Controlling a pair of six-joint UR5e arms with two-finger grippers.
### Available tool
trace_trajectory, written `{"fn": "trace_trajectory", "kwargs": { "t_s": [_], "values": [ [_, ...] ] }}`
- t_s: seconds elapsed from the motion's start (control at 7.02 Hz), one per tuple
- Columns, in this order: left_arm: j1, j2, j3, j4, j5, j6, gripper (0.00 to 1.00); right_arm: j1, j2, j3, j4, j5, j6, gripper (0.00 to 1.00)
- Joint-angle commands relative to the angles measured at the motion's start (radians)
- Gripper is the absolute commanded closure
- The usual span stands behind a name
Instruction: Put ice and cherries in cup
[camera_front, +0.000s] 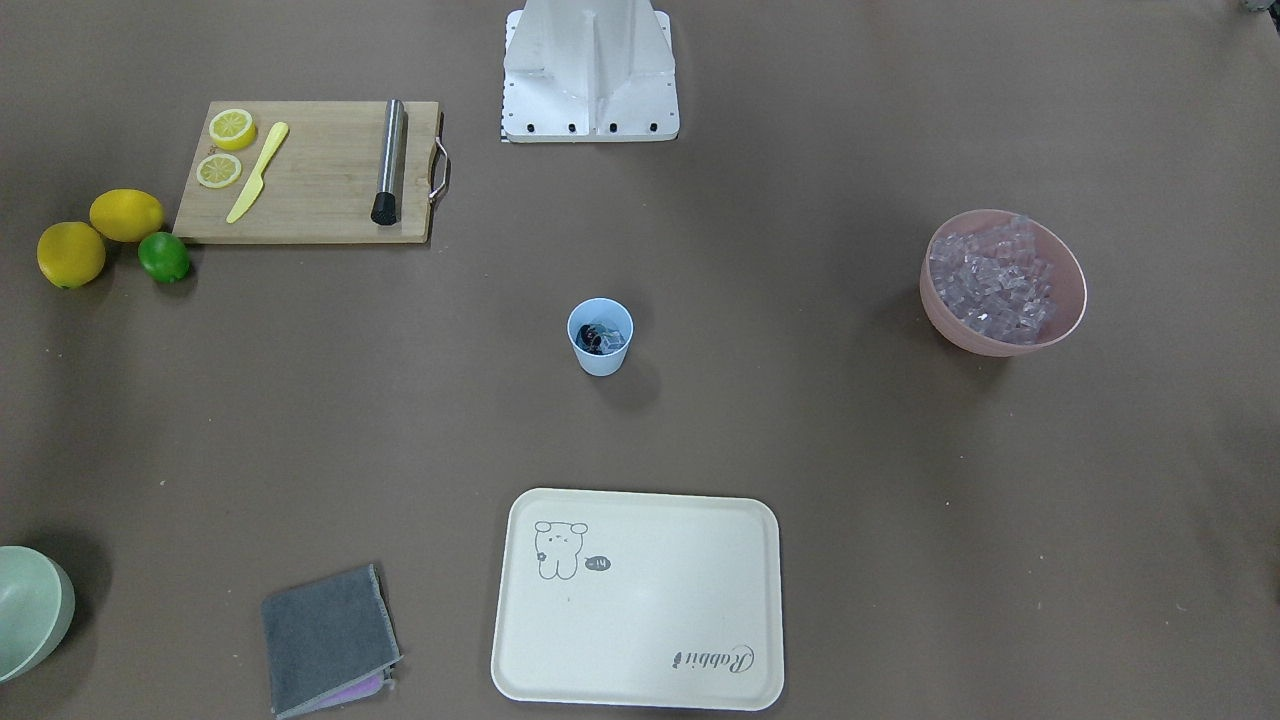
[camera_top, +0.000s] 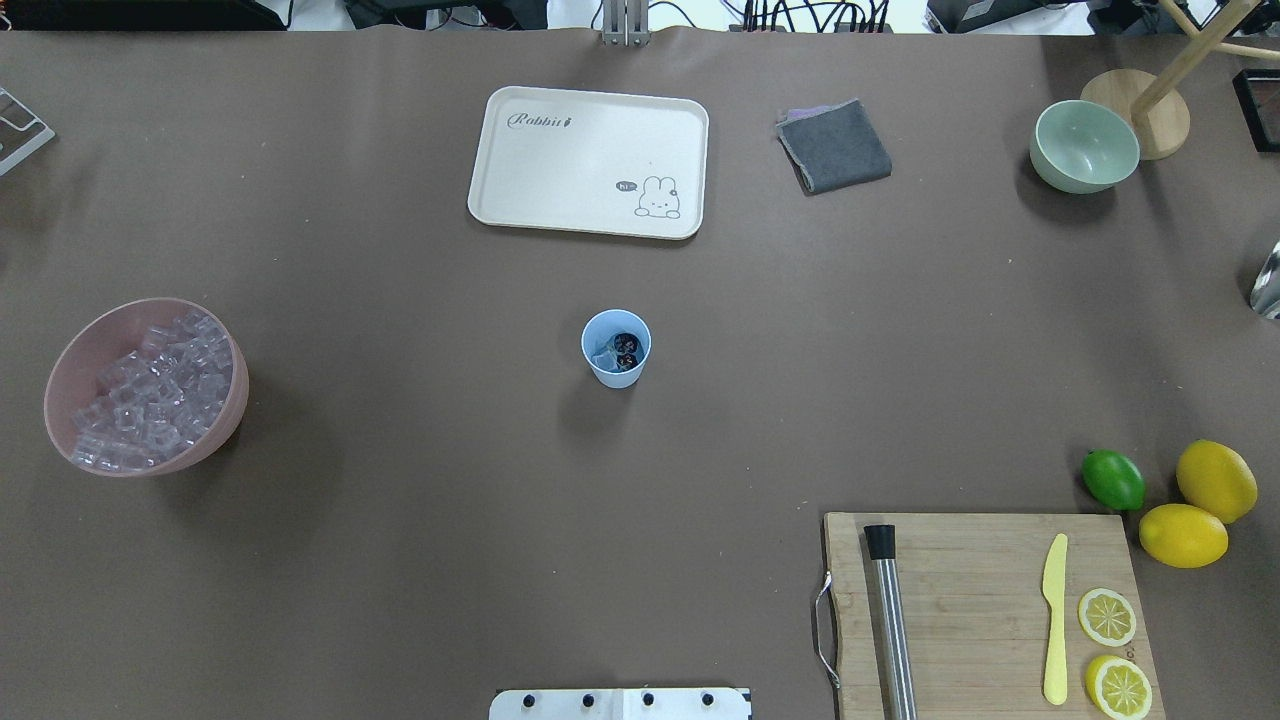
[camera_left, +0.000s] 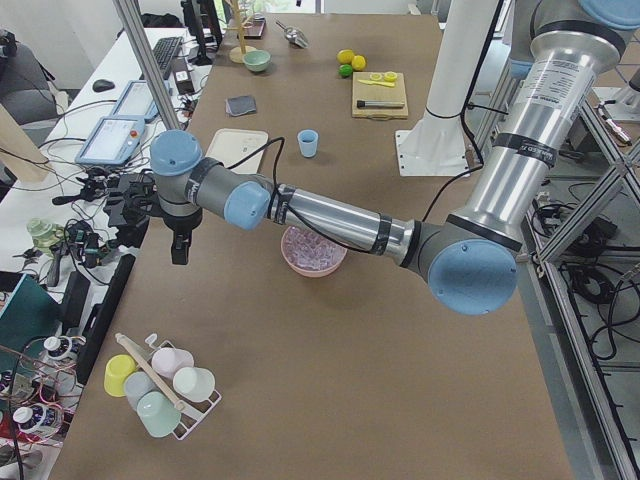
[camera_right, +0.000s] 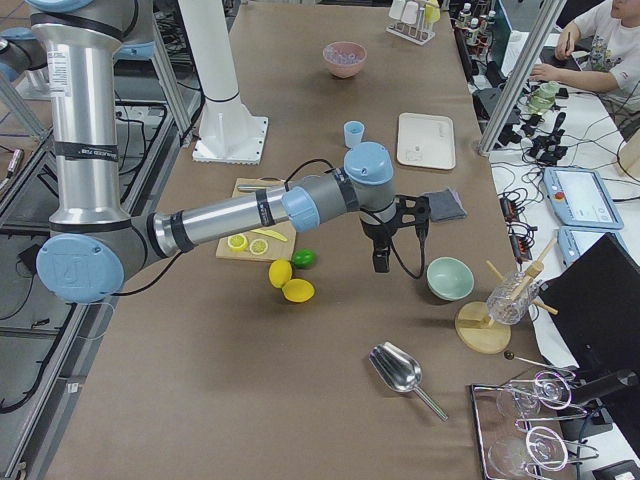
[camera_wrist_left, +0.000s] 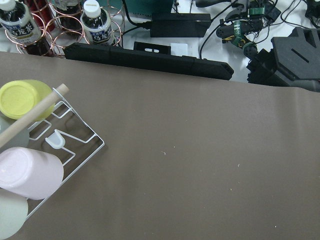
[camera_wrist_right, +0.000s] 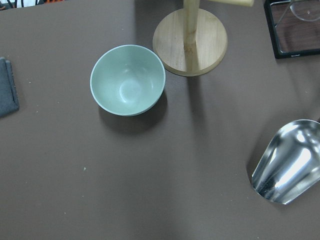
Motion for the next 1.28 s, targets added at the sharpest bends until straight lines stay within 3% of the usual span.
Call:
{"fn": "trace_trajectory", "kwargs": {
  "t_s": [0.0, 1.14],
  "values": [
    [0.047, 0.016, 0.022, 0.005, 0.004, -0.002, 0.02, 0.032, -0.039, 0.005, 0.003, 0.005, -0.004, 0.00],
    [0.049, 0.008, 0.034, 0.072, -0.001, -0.001, 0.02, 0.043, -0.055, 0.004, 0.004, 0.007, -0.004, 0.00]
  ]
}}
